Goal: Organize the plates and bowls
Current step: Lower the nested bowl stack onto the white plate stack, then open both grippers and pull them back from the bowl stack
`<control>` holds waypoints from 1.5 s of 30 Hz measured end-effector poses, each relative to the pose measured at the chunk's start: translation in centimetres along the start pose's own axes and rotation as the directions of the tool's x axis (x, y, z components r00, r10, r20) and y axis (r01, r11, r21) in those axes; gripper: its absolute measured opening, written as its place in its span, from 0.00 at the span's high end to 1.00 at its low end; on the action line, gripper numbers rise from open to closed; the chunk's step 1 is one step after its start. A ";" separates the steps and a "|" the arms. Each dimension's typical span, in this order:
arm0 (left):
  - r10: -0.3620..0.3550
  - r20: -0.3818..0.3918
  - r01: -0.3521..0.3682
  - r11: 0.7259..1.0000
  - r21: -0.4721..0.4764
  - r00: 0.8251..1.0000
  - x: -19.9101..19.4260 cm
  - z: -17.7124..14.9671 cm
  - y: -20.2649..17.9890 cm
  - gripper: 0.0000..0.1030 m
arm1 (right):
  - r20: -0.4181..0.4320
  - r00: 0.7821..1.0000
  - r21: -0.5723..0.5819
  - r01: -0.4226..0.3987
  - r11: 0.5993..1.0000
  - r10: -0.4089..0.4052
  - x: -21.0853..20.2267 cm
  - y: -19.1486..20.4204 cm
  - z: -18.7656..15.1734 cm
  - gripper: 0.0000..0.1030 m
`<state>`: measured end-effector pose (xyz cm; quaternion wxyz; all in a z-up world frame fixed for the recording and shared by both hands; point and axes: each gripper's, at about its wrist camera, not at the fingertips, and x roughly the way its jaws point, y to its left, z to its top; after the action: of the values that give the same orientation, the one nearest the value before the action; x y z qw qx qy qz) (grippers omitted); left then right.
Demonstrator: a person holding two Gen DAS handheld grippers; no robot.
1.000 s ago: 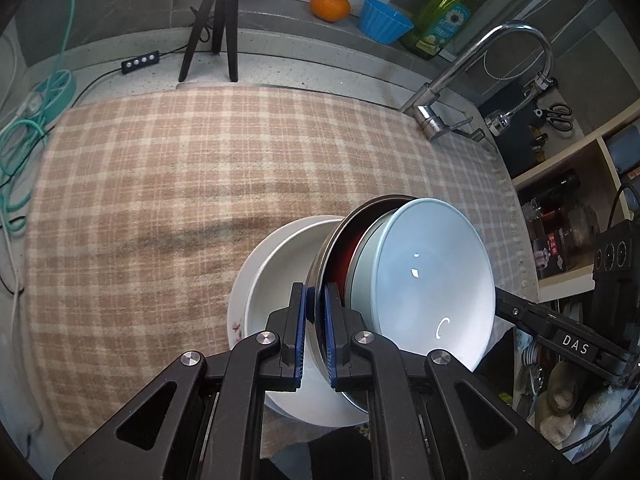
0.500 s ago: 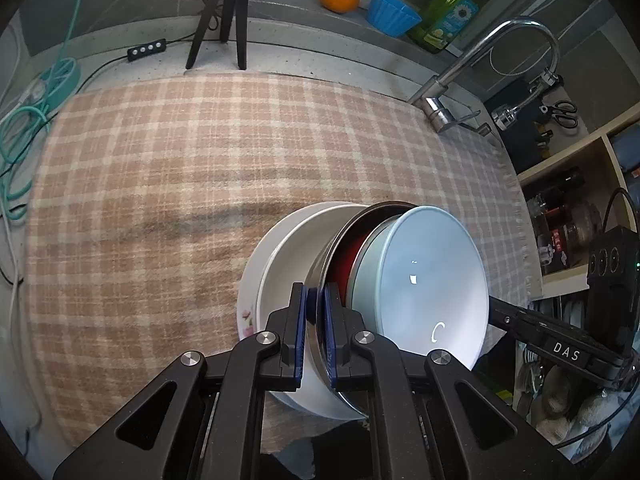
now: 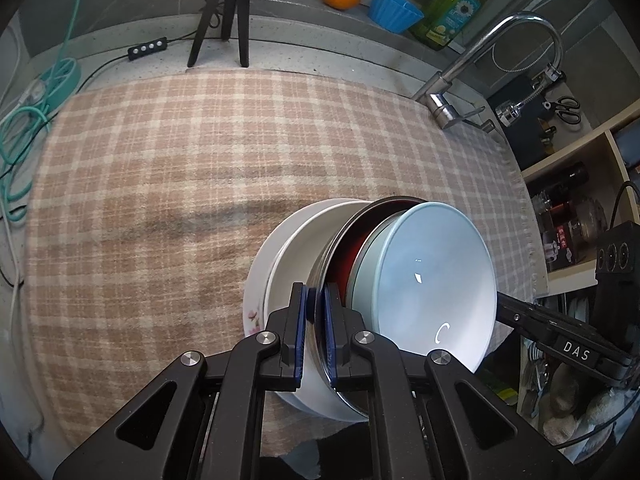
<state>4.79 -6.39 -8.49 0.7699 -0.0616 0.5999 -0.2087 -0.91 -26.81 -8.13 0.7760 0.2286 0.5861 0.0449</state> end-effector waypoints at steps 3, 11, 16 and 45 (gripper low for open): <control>0.003 0.003 -0.003 1.000 0.004 1.000 0.1 0.0 0.0 0.93 | 0.000 1.000 -0.009 0.000 1.000 0.000 0.1 0.0 0.0 0.94; 0.003 0.007 -0.003 1.000 0.016 1.000 0.0 0.0 0.0 0.93 | 0.013 1.000 -0.045 0.015 0.999 -0.015 0.0 0.3 -0.1 0.92; 0.012 0.014 -0.012 1.000 0.019 1.000 -0.2 0.1 0.2 0.91 | 0.014 1.000 -0.049 0.015 0.999 -0.014 -0.1 0.3 -0.2 0.92; 0.141 0.262 -0.166 0.984 0.072 0.955 -6.5 -1.8 -0.8 0.62 | 0.347 0.914 -0.148 0.275 0.950 -0.210 -6.5 2.2 -2.4 0.59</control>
<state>1.60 -4.25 -2.92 0.8568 -0.0051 0.4880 -0.1663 -4.73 -26.28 -1.95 0.8803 0.0813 0.4662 -0.0337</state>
